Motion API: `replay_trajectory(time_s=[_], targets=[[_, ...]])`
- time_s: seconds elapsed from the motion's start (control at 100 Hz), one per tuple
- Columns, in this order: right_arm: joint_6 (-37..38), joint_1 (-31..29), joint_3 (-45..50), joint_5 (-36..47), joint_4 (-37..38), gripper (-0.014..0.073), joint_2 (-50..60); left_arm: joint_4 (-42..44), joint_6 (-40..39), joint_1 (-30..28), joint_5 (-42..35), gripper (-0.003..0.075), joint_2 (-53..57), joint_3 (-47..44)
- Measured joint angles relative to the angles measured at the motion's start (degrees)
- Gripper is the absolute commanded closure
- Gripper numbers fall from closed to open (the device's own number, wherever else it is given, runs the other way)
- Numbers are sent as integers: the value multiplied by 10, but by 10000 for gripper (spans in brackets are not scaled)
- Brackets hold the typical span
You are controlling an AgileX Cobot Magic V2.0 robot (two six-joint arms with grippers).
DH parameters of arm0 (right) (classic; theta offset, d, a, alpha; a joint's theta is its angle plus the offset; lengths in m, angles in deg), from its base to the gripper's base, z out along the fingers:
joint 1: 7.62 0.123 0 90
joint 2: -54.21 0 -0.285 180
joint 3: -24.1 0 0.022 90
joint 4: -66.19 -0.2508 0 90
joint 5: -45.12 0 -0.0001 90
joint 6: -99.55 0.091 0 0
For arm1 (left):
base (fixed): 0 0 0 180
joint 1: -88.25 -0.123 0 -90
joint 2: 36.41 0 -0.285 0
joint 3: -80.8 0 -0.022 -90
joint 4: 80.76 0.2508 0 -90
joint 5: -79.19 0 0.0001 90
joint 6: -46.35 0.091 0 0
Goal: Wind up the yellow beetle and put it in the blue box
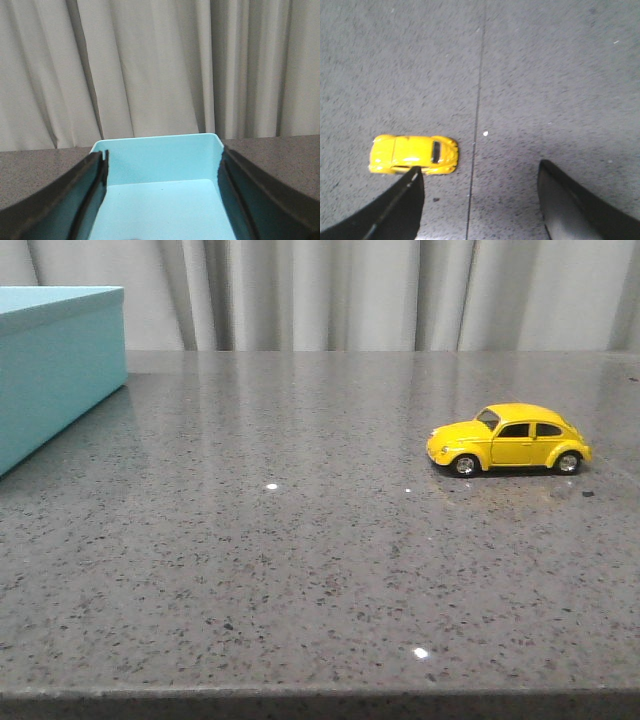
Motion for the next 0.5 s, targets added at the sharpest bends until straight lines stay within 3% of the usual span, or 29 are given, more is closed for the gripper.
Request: replay_trajectory(time_s=[0.5], targets=[[97, 113, -90, -60, -5, 84, -196, -16, 0, 0, 107, 258, -79, 66]])
